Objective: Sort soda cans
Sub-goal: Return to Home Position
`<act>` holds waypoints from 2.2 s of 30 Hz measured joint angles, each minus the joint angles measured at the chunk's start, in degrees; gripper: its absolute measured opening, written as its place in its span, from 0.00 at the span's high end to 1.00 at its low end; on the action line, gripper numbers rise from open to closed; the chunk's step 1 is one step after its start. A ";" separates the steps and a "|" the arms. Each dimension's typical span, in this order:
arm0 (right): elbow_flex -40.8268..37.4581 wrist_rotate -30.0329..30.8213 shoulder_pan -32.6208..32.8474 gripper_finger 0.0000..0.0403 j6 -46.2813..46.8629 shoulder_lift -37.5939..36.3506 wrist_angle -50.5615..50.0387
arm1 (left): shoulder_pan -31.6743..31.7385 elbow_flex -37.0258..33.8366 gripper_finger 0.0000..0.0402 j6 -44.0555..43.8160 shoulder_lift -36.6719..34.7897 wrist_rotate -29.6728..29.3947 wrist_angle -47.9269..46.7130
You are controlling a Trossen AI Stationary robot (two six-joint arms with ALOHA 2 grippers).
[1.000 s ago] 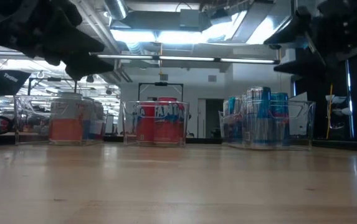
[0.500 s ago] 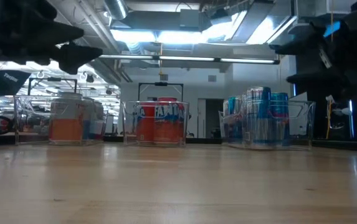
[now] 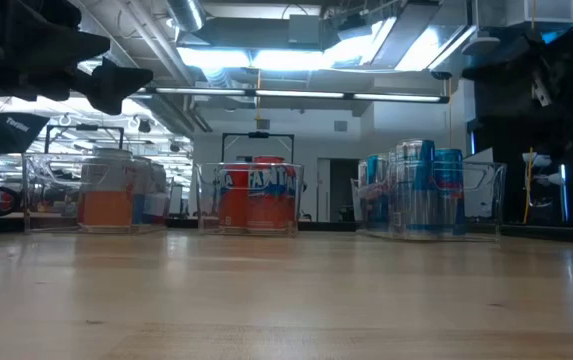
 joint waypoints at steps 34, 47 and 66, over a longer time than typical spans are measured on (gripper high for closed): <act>-0.31 -3.19 0.02 0.06 -2.46 -1.56 -0.95 | 5.98 0.00 0.18 -2.08 -33.68 -3.92 -33.73; -0.33 -3.13 0.00 0.06 -2.51 -1.46 -0.18 | 5.95 0.00 0.18 -2.36 -33.68 -3.93 -33.76; -0.35 -3.17 0.02 0.06 -2.55 -1.46 -0.38 | 5.95 -0.02 0.18 -2.35 -33.68 -3.93 -33.76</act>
